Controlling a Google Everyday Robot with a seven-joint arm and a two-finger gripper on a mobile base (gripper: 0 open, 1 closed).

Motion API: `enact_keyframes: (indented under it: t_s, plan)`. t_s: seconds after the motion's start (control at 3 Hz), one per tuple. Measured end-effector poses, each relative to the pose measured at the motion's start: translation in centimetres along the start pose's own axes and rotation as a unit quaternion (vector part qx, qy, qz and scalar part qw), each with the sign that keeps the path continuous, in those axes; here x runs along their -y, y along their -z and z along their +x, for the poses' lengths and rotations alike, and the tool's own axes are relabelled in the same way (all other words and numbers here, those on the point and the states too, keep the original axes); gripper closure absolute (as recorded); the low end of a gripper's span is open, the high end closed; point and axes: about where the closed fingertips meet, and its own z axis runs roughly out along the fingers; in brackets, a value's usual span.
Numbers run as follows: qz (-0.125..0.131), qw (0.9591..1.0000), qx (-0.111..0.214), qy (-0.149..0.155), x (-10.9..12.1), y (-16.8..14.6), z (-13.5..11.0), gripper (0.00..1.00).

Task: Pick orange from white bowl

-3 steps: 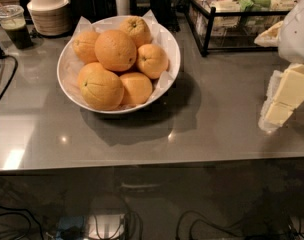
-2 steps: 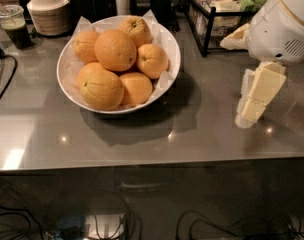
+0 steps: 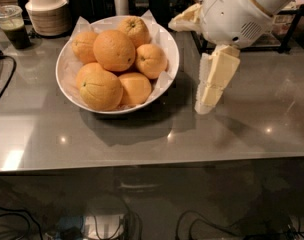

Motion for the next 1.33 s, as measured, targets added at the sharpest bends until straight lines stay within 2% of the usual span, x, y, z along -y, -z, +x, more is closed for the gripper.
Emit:
enact_keyframes:
  t_s: [0.33, 0.67, 1.0, 1.33]
  plan:
    - [0.037, 0.9988, 0.022, 0.022, 2.4, -0.4, -2.9, 0.0]
    - [0.058, 0.9972, 0.034, 0.033, 5.6, -1.9, -5.5, 0.0]
    - [0.056, 0.9971, 0.03, 0.042, 8.7, -4.4, -7.9, 0.0]
    - [0.032, 0.9971, 0.009, 0.068, 10.4, -7.9, -10.2, 0.0]
